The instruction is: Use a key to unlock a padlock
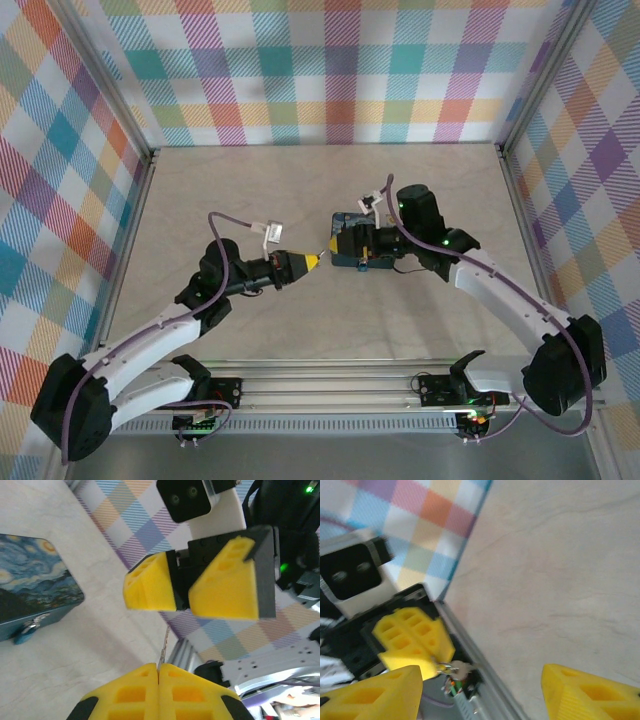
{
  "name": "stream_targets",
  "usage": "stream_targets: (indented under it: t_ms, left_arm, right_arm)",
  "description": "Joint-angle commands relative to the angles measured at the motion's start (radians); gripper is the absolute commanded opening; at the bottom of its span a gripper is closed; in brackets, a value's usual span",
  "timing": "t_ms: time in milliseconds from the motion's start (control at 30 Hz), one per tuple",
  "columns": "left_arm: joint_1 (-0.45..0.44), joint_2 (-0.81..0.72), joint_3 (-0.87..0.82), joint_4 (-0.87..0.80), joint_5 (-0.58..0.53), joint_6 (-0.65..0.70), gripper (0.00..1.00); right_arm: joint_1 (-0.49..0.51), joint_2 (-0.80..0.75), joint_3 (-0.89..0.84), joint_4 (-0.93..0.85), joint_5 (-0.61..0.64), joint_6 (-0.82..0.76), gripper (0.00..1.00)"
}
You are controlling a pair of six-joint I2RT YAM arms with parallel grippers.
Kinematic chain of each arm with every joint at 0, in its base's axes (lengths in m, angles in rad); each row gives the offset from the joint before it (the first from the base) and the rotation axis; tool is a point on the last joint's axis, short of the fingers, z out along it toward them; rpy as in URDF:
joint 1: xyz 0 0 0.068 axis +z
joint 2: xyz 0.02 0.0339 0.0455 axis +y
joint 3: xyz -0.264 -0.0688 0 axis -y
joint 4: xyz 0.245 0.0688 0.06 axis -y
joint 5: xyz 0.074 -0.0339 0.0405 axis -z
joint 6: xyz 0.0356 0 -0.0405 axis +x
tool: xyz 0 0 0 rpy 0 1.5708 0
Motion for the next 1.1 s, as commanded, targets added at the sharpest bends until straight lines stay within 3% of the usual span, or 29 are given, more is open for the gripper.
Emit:
stream_targets:
  t_ms: [0, 167, 300, 467, 700, 1067]
  left_arm:
    - [0.004, -0.056, 0.022, -0.174, -0.084, 0.126, 0.00]
    - [0.005, -0.076, 0.046, -0.321, -0.160, 0.200, 0.00]
    - [0.004, -0.042, 0.059, -0.388, -0.197, 0.235, 0.00]
    - [0.004, 0.008, 0.039, -0.406, -0.243, 0.245, 0.00]
    - [0.004, 0.018, 0.042, -0.401, -0.280, 0.260, 0.00]
    - [0.005, 0.063, 0.030, -0.343, -0.267, 0.268, 0.00]
  right_arm:
    - [-0.002, 0.001, 0.012, -0.125, 0.203, -0.012, 0.61]
    - [0.097, 0.125, 0.014, -0.223, 0.515, -0.011, 0.60]
    - [0.155, 0.235, -0.024, -0.150, 0.657, 0.028, 0.60]
    - [0.207, 0.338, 0.044, -0.187, 0.876, 0.039, 0.61]
    - [0.212, 0.341, -0.063, -0.049, 1.024, 0.102, 0.58]
    - [0.212, 0.473, -0.014, 0.017, 1.021, 0.096, 0.56]
